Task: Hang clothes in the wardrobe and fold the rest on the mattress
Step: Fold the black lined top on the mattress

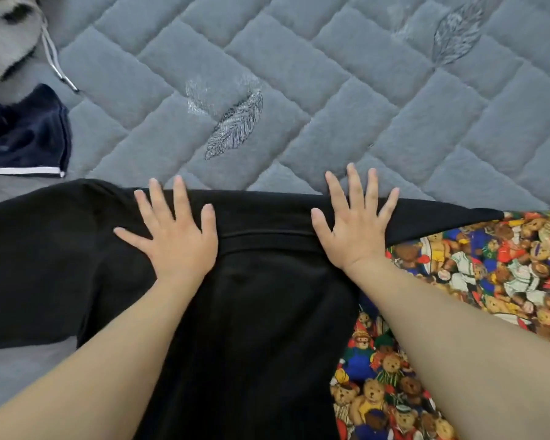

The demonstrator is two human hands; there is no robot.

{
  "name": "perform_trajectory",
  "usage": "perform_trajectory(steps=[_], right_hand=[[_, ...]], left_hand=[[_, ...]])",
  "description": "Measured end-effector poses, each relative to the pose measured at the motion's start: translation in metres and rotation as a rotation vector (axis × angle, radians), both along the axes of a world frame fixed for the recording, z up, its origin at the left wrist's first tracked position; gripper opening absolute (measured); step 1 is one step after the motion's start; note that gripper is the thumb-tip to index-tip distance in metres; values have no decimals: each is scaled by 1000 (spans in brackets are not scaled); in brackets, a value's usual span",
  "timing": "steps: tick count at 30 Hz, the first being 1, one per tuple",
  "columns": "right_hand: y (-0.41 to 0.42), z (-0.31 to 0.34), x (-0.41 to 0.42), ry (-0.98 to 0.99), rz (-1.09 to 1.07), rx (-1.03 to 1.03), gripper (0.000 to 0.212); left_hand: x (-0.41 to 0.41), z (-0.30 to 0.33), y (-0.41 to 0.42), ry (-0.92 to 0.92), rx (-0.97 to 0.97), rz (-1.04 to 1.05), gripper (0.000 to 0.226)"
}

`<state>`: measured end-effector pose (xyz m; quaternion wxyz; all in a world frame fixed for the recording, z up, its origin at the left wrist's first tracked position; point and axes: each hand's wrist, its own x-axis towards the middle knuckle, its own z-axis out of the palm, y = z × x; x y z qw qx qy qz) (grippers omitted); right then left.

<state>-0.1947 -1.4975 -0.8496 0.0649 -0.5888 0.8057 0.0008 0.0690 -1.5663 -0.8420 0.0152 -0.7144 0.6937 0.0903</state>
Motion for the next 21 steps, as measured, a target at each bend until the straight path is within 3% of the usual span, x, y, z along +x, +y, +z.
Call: perform_trajectory(steps=[5,12,16,21], right_hand=[[0,-4,-3,18,28,3,69],[-1,-5,-4,-8,31,-14,69],[-1,1,-2,-20,31,-5,67],[-1,2,-2,-27,14,-16,66]], left_hand=[[-9,9,-6,6,122,9,75],[43,53,-38,-194,232,-524,87],[79,64,-36,-317,93,-471,70],[100,56,-29,-322,-73,-469,54]])
